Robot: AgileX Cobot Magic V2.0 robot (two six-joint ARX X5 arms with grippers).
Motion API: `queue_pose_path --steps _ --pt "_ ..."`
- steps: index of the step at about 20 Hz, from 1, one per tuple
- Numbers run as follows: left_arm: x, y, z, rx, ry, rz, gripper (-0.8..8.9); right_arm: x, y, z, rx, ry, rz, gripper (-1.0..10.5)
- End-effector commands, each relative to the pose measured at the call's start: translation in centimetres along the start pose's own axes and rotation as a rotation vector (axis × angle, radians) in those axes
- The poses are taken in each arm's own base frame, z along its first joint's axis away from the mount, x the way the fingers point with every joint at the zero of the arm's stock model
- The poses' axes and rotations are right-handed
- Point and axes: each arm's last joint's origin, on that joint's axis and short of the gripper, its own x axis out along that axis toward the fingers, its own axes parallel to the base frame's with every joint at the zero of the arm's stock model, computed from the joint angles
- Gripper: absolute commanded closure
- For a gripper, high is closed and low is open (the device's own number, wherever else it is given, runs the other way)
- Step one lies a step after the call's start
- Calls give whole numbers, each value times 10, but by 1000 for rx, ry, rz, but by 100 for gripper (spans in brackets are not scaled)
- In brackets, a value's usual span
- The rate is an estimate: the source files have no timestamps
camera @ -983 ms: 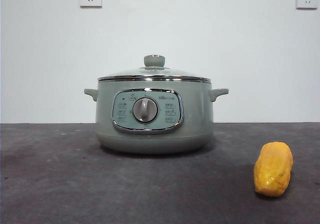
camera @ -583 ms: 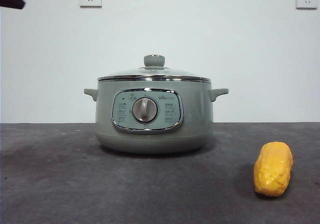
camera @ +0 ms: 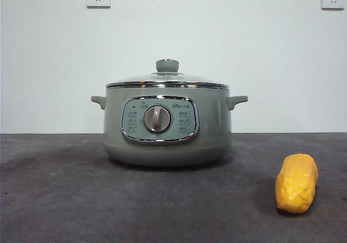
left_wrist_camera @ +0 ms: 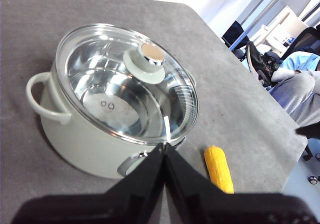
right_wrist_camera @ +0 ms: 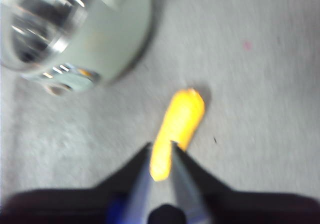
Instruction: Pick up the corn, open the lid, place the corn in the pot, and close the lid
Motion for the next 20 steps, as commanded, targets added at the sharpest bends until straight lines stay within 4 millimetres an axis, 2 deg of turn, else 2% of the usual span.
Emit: queue_pose_path --steps 1,2,3,6,14,20 --pt "5 1 2 9 16 -11 817 11 -4 3 47 85 -19 539" --pt "7 2 1 11 25 -10 817 18 -5 3 67 133 -29 443" --pt "9 3 0 16 35 -12 817 25 -5 4 83 177 -38 407" --pt "11 2 -2 32 61 -20 817 49 -1 5 102 259 -120 409" --pt "13 0 -10 44 123 -27 817 126 35 -4 136 340 -253 416" --pt "13 -1 -14 40 157 -27 817 173 37 -13 199 377 -351 417"
